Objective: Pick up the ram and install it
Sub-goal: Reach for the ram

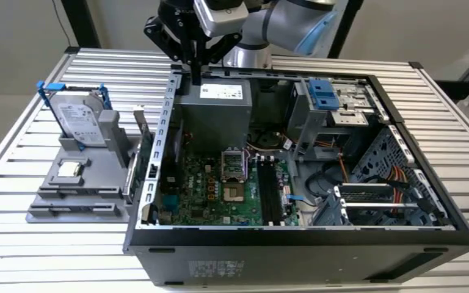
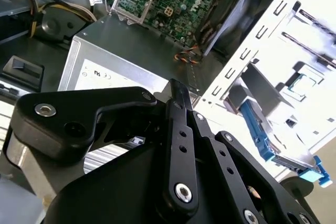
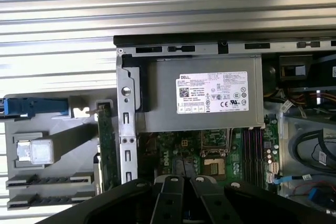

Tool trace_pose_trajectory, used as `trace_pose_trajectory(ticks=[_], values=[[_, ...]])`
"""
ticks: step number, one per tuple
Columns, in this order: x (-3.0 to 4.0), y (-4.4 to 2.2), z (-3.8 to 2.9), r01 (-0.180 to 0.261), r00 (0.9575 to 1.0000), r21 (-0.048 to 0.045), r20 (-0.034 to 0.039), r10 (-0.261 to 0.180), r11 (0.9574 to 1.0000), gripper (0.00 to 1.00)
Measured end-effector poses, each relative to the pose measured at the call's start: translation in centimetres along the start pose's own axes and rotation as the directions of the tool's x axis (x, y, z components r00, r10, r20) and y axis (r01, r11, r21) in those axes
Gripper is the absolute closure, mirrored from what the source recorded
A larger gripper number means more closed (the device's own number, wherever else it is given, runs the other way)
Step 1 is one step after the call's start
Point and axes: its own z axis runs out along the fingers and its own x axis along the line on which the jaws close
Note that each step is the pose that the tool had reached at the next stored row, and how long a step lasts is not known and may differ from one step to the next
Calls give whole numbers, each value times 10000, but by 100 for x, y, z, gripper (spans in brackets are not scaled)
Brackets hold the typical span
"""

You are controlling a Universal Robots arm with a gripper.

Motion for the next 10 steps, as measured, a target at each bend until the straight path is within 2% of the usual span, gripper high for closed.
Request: trace_pose_trajectory(ticks=[10], values=[[46, -4, -1, 3, 10000, 0, 0, -3, 10000, 100]])
